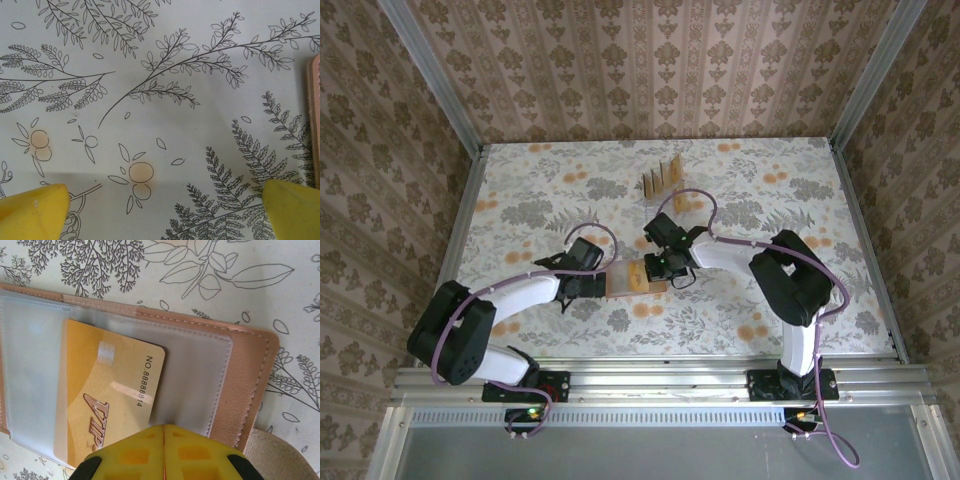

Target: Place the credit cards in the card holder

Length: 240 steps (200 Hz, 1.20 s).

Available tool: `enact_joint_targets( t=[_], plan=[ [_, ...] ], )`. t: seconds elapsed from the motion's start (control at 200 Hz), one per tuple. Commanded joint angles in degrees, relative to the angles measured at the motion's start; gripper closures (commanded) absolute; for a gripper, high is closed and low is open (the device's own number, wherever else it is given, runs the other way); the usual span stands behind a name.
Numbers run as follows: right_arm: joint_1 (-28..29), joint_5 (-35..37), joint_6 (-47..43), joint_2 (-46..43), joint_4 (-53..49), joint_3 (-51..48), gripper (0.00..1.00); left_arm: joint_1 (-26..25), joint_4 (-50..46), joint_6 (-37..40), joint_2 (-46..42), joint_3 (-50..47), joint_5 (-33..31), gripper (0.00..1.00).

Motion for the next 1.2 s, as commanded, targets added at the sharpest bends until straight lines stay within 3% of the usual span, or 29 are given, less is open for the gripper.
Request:
enact_joint_targets(
  t=[0.0,1.195],
  plan=[
    [0.76,0.76,-0.84,1.67,-2.02,2.06,0.9,0.2,-0.22,-0.37,1.02,1.54,0.81,0.0],
    [4.74,-1.71,0.84,7.45,-2.8,10.4,0.92,-2.03,3.66,-0.92,3.46,1.1,2.24,0.0]
  ],
)
